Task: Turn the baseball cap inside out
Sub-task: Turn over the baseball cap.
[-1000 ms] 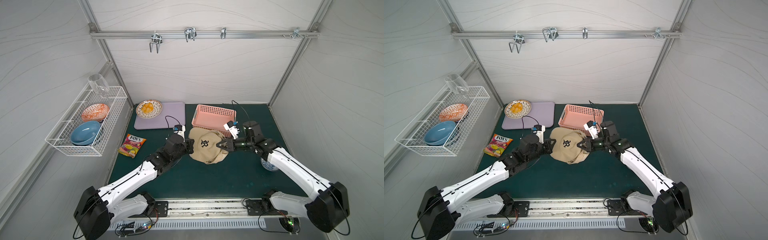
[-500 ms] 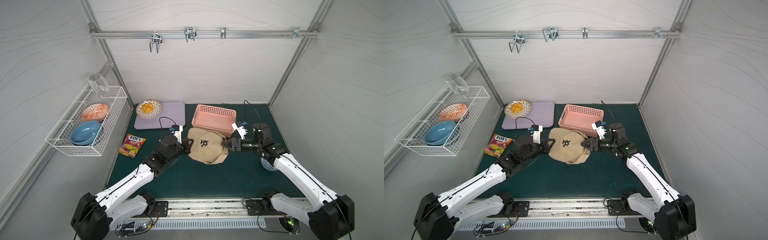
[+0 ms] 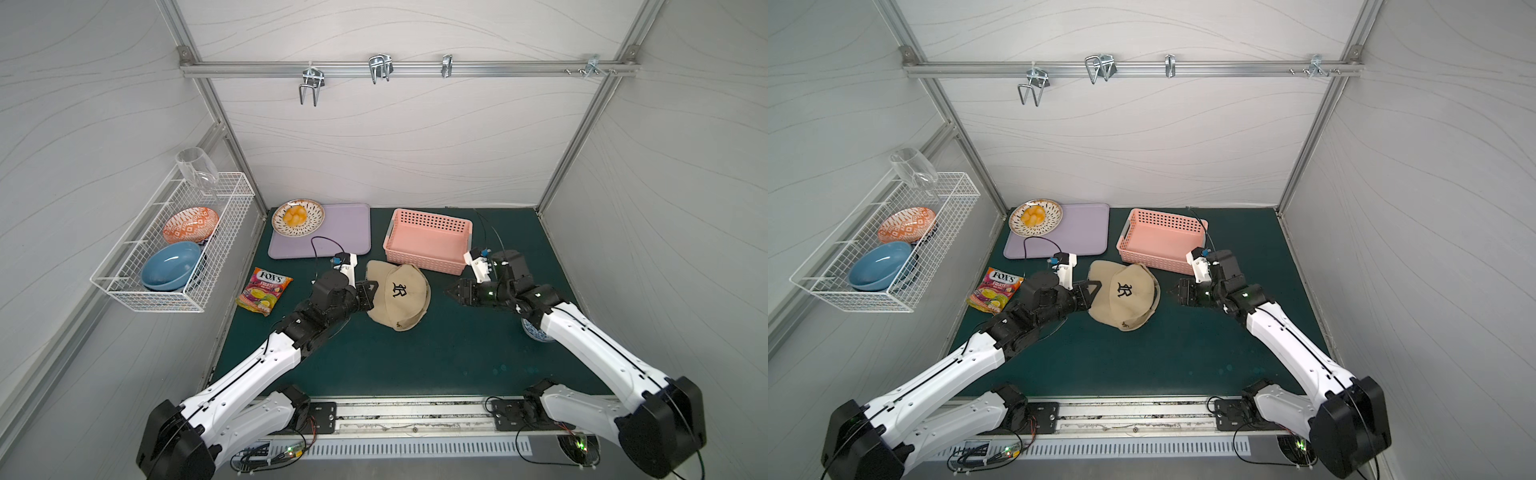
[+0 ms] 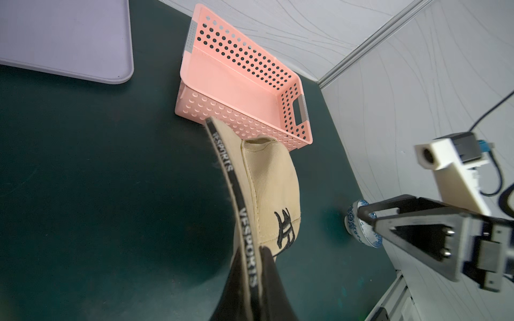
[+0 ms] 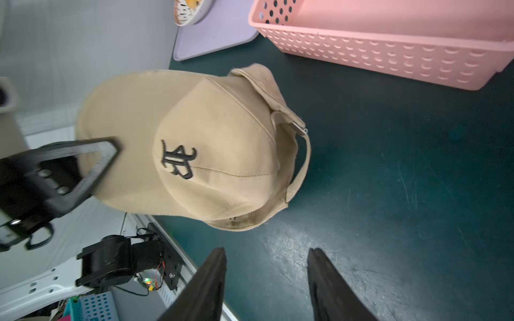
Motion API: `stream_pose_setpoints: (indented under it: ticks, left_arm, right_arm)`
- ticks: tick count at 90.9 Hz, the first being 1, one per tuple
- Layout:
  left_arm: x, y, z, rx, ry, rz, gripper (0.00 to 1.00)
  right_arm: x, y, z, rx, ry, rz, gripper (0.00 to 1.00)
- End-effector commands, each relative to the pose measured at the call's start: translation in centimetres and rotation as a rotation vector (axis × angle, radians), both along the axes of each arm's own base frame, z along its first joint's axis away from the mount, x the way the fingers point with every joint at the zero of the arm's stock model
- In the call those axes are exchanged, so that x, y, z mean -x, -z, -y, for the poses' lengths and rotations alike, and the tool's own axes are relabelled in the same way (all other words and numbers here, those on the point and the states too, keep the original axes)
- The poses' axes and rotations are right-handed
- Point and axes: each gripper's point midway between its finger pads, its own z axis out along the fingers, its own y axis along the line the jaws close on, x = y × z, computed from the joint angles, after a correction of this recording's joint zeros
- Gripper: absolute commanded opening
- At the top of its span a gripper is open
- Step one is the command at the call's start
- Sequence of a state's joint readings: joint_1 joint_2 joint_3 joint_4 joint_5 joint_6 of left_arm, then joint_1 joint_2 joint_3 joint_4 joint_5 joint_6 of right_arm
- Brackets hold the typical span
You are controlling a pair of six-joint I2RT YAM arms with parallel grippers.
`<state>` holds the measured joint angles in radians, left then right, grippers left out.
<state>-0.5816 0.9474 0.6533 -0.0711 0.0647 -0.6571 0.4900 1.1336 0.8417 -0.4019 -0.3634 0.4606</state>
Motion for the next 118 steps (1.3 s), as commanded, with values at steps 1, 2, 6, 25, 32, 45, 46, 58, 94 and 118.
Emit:
stream_pose_setpoints:
  ticks: [1, 2, 6, 25, 32, 45, 46, 58, 94, 118]
  left_arm:
    - [-0.3, -3.6, 0.4, 0.108, 0.001, 0.107, 0.00]
    - [-0.3, -3.7, 0.4, 0.113, 0.003, 0.110, 0.00]
    - [-0.2, -4.0, 0.5, 0.130, 0.008, 0.121, 0.00]
    - [0.3, -5.1, 1.4, 0.195, 0.055, 0.144, 0.00]
    - [0.4, -5.5, 1.6, 0.206, 0.069, 0.151, 0.00]
    - [0.5, -5.8, 2.0, 0.228, 0.087, 0.150, 0.00]
    - [0.5, -5.9, 2.0, 0.230, 0.088, 0.151, 0.00]
    - [0.7, -6.3, 2.3, 0.262, 0.104, 0.155, 0.00]
    - [1.1, -7.1, 2.6, 0.340, 0.130, 0.148, 0.00]
    - [-1.0, -7.3, -0.7, 0.489, 0.057, 0.096, 0.00]
  right_arm:
    - [-0.7, 1.8, 0.6, 0.030, 0.068, -0.022, 0.49]
    - [-0.8, 1.7, 0.5, 0.025, 0.064, -0.021, 0.49]
    - [-0.8, 1.8, 0.1, 0.005, 0.052, -0.024, 0.49]
    - [-1.0, 2.5, -1.3, -0.025, 0.020, -0.041, 0.52]
    - [-1.2, 2.6, -1.6, -0.031, 0.020, -0.037, 0.52]
    - [-1.8, 3.3, -1.5, -0.011, 0.039, -0.044, 0.52]
    - [-1.8, 3.3, -1.6, -0.011, 0.040, -0.044, 0.52]
    - [-2.3, 4.0, -1.5, 0.005, 0.050, -0.046, 0.52]
    - [-3.3, 2.9, -2.2, -0.098, 0.011, 0.012, 0.37]
    - [-0.7, -2.3, -2.1, -0.371, -0.152, 0.044, 0.00]
